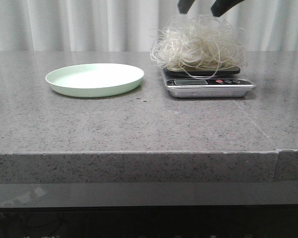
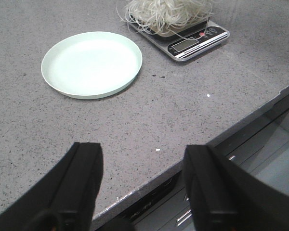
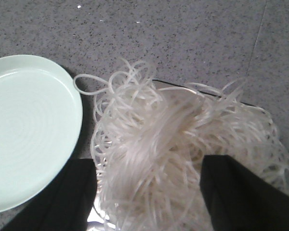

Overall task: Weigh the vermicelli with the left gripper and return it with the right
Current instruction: 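Lower the right gripper into the vermicelli on the scale and close, then carry the vermicelli with the right gripper over the plate and release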

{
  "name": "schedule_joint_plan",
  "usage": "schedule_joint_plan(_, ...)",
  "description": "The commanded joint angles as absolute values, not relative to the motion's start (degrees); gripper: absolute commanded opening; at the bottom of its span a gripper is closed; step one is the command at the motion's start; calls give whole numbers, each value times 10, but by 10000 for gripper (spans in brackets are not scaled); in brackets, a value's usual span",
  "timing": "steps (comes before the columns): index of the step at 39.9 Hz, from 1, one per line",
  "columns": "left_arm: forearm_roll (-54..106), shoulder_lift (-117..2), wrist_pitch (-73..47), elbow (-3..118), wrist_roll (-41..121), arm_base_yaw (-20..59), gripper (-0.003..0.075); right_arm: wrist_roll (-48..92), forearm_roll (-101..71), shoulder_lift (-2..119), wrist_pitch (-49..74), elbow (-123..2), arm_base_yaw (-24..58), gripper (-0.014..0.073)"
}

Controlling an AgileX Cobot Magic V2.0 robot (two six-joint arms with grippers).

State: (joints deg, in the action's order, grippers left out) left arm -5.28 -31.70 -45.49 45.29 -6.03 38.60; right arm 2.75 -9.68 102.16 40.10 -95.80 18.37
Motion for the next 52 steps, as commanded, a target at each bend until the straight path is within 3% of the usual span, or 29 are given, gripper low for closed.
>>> schedule_joint_plan(1,-54,-319,-415,467,-68,389,459,40,-101,1019,382,-996,185,570)
schedule_joint_plan(11,-54,-319,-415,467,-68,389,459,53,-96,1052,408,-1010,185,538)
schedule_joint_plan(20,-54,-319,-415,467,-68,389,459,55,-94,1052,416,-1010,185,258)
schedule_joint_plan(25,-54,-319,-415,467,-68,389,459,55,-94,1052,416,-1010,185,161)
schedule_joint_plan(40,-54,-319,-415,467,-68,389,459,55,-94,1022,409,-1017,186,165)
schedule_joint_plan(52,-54,-319,-415,467,-68,389,459,55,-95,1015,452,-1132,213,165)
